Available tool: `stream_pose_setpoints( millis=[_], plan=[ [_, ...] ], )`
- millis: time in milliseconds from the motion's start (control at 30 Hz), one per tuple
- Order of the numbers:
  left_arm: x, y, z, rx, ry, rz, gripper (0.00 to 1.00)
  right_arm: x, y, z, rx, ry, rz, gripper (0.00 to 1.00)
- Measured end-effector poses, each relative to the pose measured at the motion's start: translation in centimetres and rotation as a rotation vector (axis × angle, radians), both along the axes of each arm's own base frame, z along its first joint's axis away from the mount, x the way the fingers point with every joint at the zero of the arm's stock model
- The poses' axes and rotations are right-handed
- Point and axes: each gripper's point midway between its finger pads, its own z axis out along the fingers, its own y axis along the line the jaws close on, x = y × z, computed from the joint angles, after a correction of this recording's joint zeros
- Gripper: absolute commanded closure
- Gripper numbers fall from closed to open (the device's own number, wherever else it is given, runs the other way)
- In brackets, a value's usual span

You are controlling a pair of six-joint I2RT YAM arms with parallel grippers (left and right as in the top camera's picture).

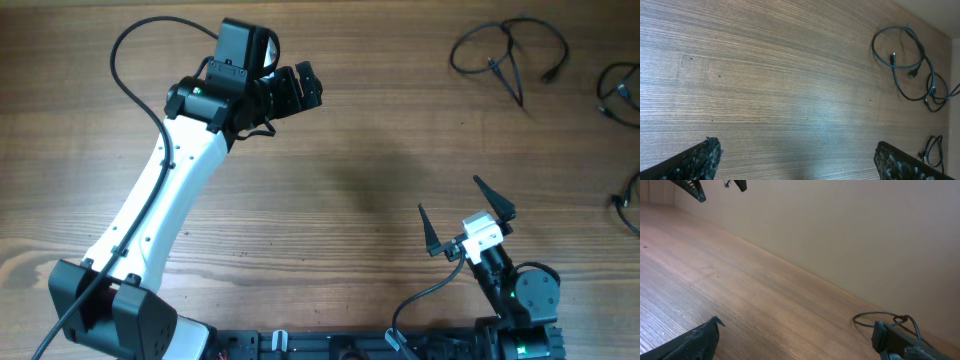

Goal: Untangle cables

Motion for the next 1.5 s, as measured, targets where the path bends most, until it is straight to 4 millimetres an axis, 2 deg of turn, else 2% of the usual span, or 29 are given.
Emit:
stream_pose_setpoints(
  millis=[867,933,1033,1167,1200,1267,1367,1500],
  plan=[
    [0.0,0.0,0.1,-0.001,-0.002,0.000,0.00,0.0,0.0,0.0,0.000,0.000,0.000,0.00],
    [-0.2,0.1,0.8,-0.003,-0.019,0.002,0.00,0.0,0.0,0.0,0.000,0.000,0.000,0.00],
    [-0.4,0.7,3.2,0.018,-0.106,-0.014,0.00,0.0,0.0,0.0,0.000,0.000,0.000,0.00],
    [-0.9,1.9,8.9,0.041,-0.339,-0.046,0.00,0.0,0.0,0.0,0.000,0.000,0.000,0.00],
    [-1.1,2.4,9.8,0.038,-0.378,-0.041,0.00,0.0,0.0,0.0,0.000,0.000,0.000,0.00],
    [-1.7,4.7,11.7,0.039,-0.486,0.003,0.00,0.0,0.0,0.0,0.000,0.000,0.000,0.00],
    [-2.9,7.3,12.0,0.037,-0.585,0.058,0.00,0.0,0.0,0.0,0.000,-0.002,0.000,0.00],
    [-6.2,10.3,9.9,0.035,-0.678,0.117,0.00,0.0,0.0,0.1,0.000,-0.004,0.000,0.00]
  ],
)
